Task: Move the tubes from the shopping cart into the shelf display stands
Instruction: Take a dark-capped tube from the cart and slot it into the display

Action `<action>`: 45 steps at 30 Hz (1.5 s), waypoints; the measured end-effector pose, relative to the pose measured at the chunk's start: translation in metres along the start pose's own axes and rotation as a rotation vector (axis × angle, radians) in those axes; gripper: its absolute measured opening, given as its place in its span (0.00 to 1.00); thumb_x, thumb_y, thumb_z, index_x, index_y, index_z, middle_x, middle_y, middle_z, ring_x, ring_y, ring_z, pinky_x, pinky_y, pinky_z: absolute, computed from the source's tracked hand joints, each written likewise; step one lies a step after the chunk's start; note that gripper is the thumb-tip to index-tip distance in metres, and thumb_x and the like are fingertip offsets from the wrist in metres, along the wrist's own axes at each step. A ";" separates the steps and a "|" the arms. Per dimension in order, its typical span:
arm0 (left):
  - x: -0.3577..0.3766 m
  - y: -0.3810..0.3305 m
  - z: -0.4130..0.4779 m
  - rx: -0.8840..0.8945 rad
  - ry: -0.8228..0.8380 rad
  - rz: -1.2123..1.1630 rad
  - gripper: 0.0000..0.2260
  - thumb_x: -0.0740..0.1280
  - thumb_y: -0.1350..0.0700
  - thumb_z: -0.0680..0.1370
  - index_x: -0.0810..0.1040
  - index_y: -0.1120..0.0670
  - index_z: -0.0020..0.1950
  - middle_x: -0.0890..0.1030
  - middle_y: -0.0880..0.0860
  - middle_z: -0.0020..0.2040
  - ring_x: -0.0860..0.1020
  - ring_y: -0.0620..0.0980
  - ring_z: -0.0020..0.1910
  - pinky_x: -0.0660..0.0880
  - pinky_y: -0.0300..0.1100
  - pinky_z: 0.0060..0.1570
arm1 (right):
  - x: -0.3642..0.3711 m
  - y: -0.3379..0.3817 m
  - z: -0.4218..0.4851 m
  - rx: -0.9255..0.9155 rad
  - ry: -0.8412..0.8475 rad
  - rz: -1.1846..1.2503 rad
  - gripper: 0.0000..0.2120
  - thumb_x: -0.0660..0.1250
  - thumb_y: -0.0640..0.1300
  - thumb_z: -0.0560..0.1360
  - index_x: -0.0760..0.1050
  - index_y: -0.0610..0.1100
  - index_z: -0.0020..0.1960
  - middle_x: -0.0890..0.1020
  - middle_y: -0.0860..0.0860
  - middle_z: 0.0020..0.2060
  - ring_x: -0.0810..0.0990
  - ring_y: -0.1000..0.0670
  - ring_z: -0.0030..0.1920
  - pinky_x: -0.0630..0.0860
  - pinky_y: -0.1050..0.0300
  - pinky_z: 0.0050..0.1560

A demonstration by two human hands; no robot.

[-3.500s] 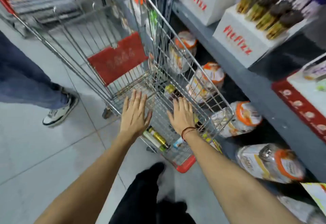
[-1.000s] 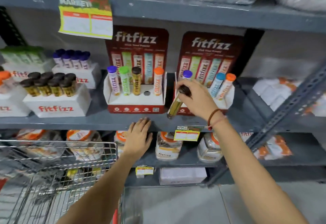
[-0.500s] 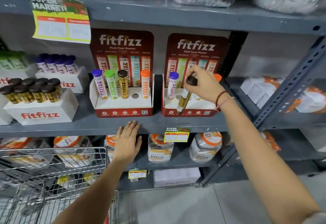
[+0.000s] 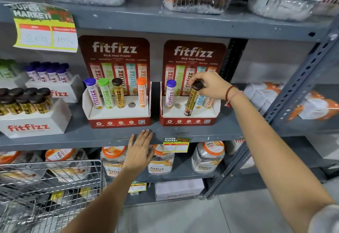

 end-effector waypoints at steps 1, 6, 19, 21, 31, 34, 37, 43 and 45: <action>0.002 -0.001 0.001 0.003 0.013 0.010 0.24 0.59 0.50 0.79 0.60 0.57 0.72 0.64 0.56 0.74 0.59 0.52 0.73 0.47 0.54 0.73 | -0.001 -0.001 0.002 -0.008 0.002 -0.013 0.20 0.65 0.26 0.68 0.78 0.43 0.54 0.80 0.45 0.56 0.76 0.46 0.58 0.69 0.60 0.55; 0.010 0.000 0.005 -0.012 0.056 0.063 0.26 0.55 0.46 0.80 0.55 0.55 0.74 0.59 0.53 0.75 0.55 0.50 0.74 0.44 0.52 0.73 | -0.005 -0.009 0.012 -0.026 -0.001 -0.059 0.21 0.62 0.23 0.67 0.79 0.44 0.51 0.80 0.44 0.54 0.76 0.46 0.57 0.74 0.53 0.58; 0.008 0.002 0.005 -0.005 0.083 0.065 0.25 0.54 0.46 0.80 0.53 0.53 0.75 0.57 0.51 0.76 0.52 0.48 0.75 0.40 0.48 0.72 | 0.001 -0.025 0.037 -0.013 0.087 -0.167 0.20 0.59 0.24 0.69 0.77 0.46 0.47 0.77 0.45 0.54 0.69 0.45 0.58 0.69 0.49 0.59; 0.008 0.002 0.004 -0.010 0.089 0.061 0.25 0.54 0.46 0.80 0.52 0.52 0.75 0.56 0.51 0.76 0.51 0.48 0.75 0.40 0.48 0.72 | 0.001 -0.027 0.038 -0.003 0.111 -0.195 0.21 0.59 0.25 0.69 0.76 0.50 0.45 0.76 0.44 0.56 0.68 0.44 0.59 0.70 0.45 0.61; 0.006 0.002 0.004 -0.019 0.087 0.026 0.25 0.55 0.46 0.80 0.53 0.52 0.74 0.57 0.51 0.76 0.52 0.48 0.75 0.41 0.49 0.73 | 0.029 -0.016 0.046 -0.081 0.158 -0.233 0.17 0.60 0.24 0.69 0.78 0.42 0.46 0.81 0.44 0.50 0.73 0.48 0.48 0.69 0.58 0.46; 0.005 0.001 0.004 -0.007 0.089 0.028 0.25 0.55 0.47 0.80 0.54 0.52 0.74 0.57 0.51 0.76 0.52 0.48 0.75 0.43 0.49 0.73 | 0.029 -0.020 0.046 -0.071 0.181 -0.196 0.17 0.63 0.25 0.69 0.74 0.43 0.52 0.79 0.43 0.54 0.76 0.44 0.55 0.75 0.52 0.54; 0.004 0.001 0.004 -0.012 0.094 0.026 0.25 0.54 0.47 0.80 0.53 0.52 0.74 0.57 0.51 0.76 0.52 0.48 0.75 0.43 0.49 0.73 | 0.027 -0.024 0.045 -0.030 0.235 -0.209 0.27 0.72 0.36 0.68 0.67 0.44 0.63 0.74 0.44 0.61 0.73 0.43 0.60 0.72 0.48 0.60; 0.004 0.000 0.003 -0.016 0.081 0.034 0.24 0.55 0.47 0.80 0.54 0.53 0.74 0.58 0.52 0.76 0.53 0.48 0.75 0.41 0.48 0.72 | 0.018 -0.027 0.046 0.033 0.113 -0.258 0.19 0.70 0.45 0.72 0.73 0.40 0.60 0.77 0.42 0.55 0.74 0.46 0.52 0.70 0.56 0.49; 0.003 0.000 0.003 -0.014 0.079 0.038 0.24 0.55 0.47 0.80 0.55 0.53 0.74 0.58 0.52 0.76 0.53 0.48 0.75 0.42 0.47 0.72 | 0.019 -0.025 0.044 0.032 0.102 -0.248 0.18 0.70 0.43 0.72 0.73 0.39 0.60 0.77 0.42 0.55 0.74 0.46 0.53 0.70 0.57 0.49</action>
Point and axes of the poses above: each hand's wrist, its own z-axis towards the middle knuckle, its own x-axis out of the palm, y = z × x, the point moved 6 cm from there along z, towards the middle knuckle
